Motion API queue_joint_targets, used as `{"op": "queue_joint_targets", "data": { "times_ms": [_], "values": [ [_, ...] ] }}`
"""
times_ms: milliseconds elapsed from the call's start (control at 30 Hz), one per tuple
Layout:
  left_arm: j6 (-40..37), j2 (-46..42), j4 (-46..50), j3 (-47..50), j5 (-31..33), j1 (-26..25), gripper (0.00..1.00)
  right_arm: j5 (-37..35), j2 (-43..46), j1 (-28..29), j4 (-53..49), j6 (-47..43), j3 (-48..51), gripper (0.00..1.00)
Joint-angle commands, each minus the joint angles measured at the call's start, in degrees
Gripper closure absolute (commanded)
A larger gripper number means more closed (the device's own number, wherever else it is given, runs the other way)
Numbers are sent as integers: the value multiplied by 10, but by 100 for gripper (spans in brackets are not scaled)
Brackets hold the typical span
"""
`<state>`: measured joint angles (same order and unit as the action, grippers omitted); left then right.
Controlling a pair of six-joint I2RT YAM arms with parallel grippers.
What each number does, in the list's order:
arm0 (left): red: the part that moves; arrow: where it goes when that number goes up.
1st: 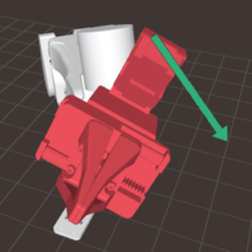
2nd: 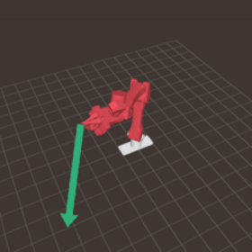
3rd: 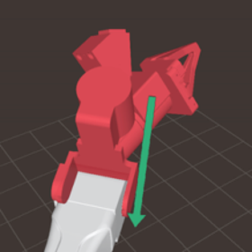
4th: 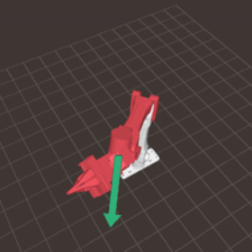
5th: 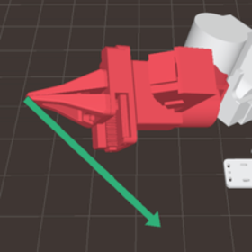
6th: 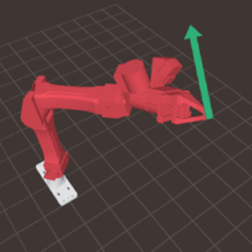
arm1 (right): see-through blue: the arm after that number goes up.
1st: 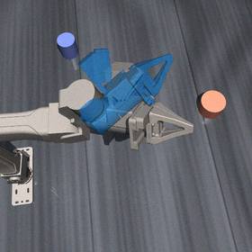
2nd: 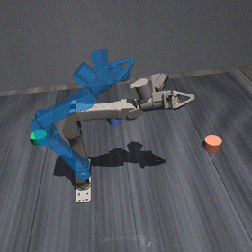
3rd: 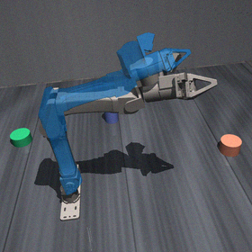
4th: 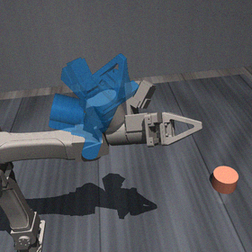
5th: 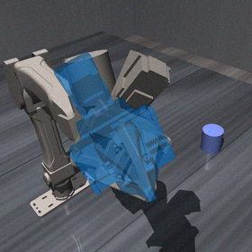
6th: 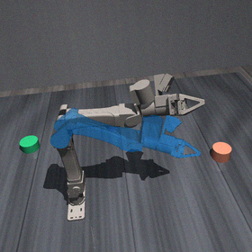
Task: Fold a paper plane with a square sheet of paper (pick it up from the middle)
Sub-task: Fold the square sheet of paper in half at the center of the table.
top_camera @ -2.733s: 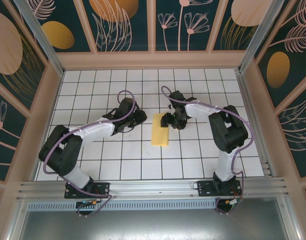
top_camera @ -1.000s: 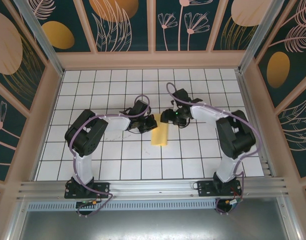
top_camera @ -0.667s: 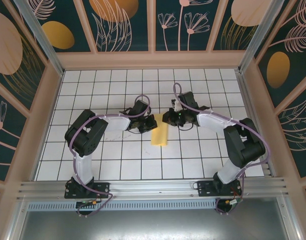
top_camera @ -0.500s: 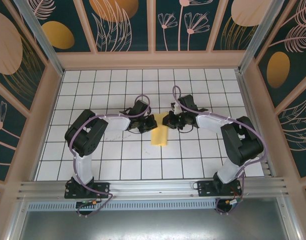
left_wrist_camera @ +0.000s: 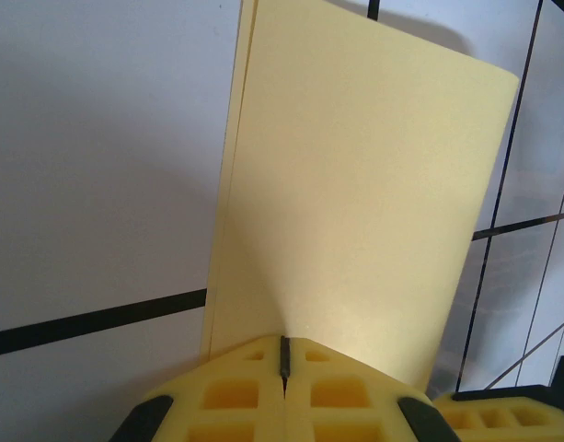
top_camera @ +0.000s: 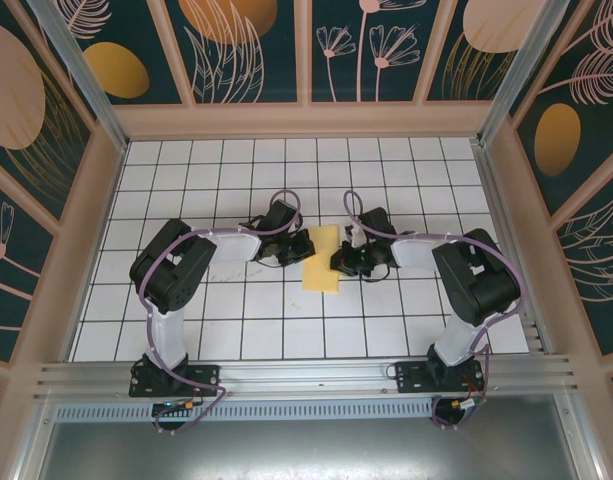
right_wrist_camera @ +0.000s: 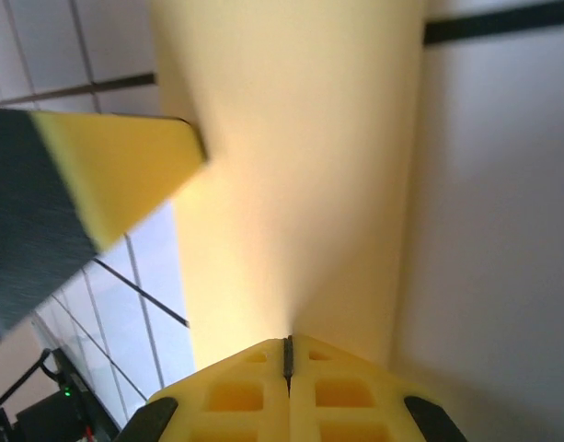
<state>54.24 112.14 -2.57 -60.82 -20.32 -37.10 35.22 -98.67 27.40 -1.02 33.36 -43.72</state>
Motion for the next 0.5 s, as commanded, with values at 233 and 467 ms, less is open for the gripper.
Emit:
{"op": "queue_joint_targets", "data": {
  "times_ms": [233,467],
  "values": [
    [-10,15,37,10,24,-3,100,-4,-4,-7,38,-18,42,98],
    [-9,13,35,12,24,-3,100,48,85,-7,68,-11,47,98]
  ]
}}
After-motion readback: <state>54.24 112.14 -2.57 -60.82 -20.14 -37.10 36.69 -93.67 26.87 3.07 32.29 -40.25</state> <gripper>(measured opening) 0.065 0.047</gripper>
